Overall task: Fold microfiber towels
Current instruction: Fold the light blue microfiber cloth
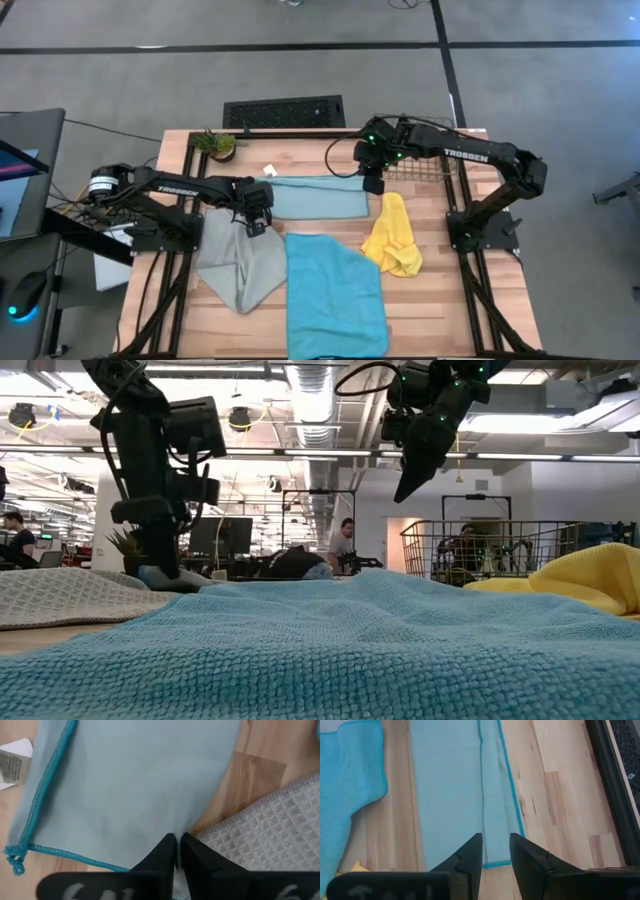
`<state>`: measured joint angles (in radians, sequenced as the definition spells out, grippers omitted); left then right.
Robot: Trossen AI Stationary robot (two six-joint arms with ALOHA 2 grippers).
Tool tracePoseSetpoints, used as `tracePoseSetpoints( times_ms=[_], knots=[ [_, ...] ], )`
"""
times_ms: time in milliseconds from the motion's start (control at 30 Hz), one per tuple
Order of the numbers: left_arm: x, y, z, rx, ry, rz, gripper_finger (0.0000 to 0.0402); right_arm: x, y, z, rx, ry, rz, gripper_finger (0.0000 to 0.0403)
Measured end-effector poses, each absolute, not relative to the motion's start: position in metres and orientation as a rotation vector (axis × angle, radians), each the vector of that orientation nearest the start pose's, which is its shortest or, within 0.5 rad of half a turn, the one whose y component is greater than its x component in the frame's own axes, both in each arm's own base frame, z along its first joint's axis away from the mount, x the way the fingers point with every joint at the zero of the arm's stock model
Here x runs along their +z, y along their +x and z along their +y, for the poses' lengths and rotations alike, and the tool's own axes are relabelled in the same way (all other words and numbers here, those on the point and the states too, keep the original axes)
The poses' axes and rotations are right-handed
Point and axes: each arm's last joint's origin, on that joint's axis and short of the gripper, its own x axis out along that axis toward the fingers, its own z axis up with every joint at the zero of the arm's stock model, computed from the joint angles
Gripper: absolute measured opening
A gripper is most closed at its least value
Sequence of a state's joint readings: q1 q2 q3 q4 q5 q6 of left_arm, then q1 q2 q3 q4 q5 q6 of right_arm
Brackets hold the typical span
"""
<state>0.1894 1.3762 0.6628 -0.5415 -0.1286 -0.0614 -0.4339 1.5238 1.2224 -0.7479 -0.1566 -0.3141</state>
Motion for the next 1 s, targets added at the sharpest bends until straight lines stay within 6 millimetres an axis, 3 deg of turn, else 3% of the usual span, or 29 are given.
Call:
tracePoseSetpoints(
  times_ms=[367, 867, 1000],
  knots=[
    [0.156, 0.219, 0.046, 0.324, -0.099, 1.25, 0.0109, 0.268, 0.281, -0.125, -0.091, 0.021, 1.029, 0.0122],
    [0.155, 0.215, 0.045, 0.334, -0.092, 1.289, 0.0115, 0.268, 0.281, -0.125, -0.091, 0.021, 1.029, 0.0122],
    [0.144, 0.21, 0.045, 0.335, -0.09, 1.277, 0.0115, 0.268, 0.281, -0.125, -0.091, 0.02, 1.029, 0.0122]
  ],
)
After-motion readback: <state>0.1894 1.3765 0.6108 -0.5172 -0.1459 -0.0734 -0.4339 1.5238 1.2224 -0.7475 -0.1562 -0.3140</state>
